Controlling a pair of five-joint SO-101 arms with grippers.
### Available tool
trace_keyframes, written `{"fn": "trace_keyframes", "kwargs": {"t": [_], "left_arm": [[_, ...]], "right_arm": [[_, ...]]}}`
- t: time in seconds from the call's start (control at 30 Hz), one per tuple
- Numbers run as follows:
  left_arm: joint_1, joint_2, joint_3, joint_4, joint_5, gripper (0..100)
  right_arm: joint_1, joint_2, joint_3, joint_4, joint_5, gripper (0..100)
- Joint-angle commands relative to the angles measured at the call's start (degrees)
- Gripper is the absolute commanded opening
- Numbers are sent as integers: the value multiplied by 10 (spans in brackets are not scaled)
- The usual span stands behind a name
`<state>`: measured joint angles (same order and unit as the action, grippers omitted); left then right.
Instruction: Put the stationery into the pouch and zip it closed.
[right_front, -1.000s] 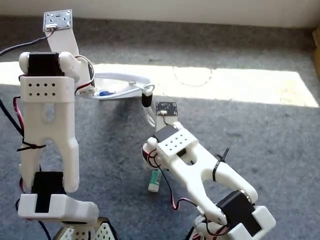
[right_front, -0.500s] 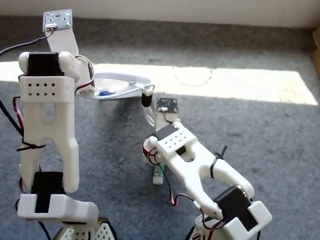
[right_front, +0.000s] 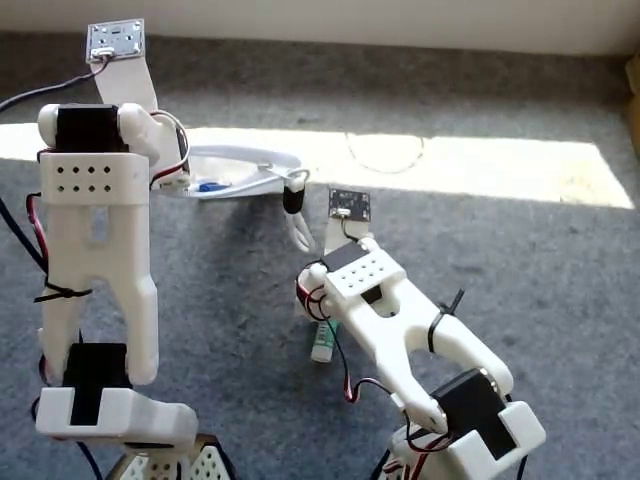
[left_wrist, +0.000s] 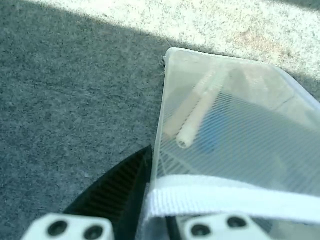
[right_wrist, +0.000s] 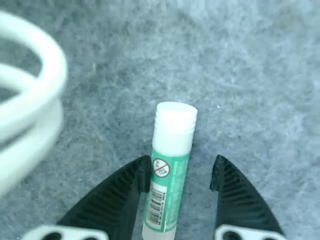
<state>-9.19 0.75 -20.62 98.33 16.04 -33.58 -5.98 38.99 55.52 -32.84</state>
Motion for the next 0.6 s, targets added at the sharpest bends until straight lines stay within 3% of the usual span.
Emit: {"fn": "trace_keyframes", "kwargs": {"t": [0.0, 0.13, 0.57], "left_arm": [[-11, 5, 3, -10, -6, 7], [-11, 5, 3, -10, -6, 7], [-11, 5, 4, -8, -6, 7]], "right_arm": [[22, -2, -4, -40, -1, 195], [35, -2, -3, -84, -1, 195], [30, 86, -7, -82, -2, 195]]}}
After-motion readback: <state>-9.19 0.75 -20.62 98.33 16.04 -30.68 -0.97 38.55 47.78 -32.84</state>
